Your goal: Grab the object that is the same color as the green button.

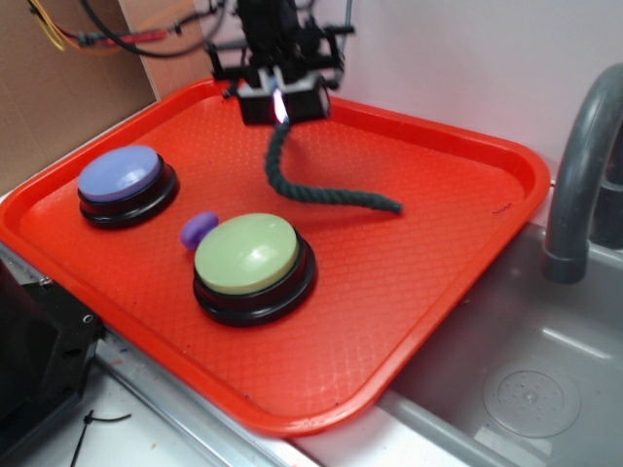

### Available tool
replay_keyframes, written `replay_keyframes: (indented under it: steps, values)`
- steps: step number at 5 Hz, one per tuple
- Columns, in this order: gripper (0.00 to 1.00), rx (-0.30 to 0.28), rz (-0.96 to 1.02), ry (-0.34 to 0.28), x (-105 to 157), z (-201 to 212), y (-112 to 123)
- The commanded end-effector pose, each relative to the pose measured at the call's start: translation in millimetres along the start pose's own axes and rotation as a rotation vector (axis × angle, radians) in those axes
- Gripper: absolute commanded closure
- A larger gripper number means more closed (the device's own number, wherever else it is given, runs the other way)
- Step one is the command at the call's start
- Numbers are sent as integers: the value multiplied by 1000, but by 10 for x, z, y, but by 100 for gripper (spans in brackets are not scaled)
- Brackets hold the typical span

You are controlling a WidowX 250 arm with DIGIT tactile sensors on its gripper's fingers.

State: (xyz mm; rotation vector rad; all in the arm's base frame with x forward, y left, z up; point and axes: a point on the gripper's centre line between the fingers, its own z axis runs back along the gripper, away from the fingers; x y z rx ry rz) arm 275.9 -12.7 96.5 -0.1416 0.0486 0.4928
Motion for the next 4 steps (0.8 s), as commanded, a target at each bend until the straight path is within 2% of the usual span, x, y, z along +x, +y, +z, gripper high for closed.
replay_keyframes:
  steps: [1,2,3,4]
  values:
    - [100,-40,-316,-105,-79,768,196]
    - [100,1,-412,-172,-304,1051,273]
    - [100,-18,-460,-228,-499,1195,376]
    - [100,-21,-386,-226,-497,1218,463]
